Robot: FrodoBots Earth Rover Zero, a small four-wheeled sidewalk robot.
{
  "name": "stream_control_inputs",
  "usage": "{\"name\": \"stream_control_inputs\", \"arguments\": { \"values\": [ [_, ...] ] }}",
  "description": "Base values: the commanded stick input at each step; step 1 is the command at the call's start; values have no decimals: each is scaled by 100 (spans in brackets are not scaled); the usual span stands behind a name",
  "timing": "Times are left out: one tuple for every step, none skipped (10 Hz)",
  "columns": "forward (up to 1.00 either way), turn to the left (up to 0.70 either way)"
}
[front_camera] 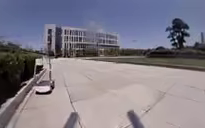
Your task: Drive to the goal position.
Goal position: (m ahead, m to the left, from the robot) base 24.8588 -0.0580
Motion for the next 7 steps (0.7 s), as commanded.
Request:
{"name": "stream_control_inputs", "arguments": {
  "values": [
    [70, 0],
    [70, 2],
    [70, 0],
    [70, 0],
    [70, 0],
    [70, 2],
    [70, 2]
  ]
}}
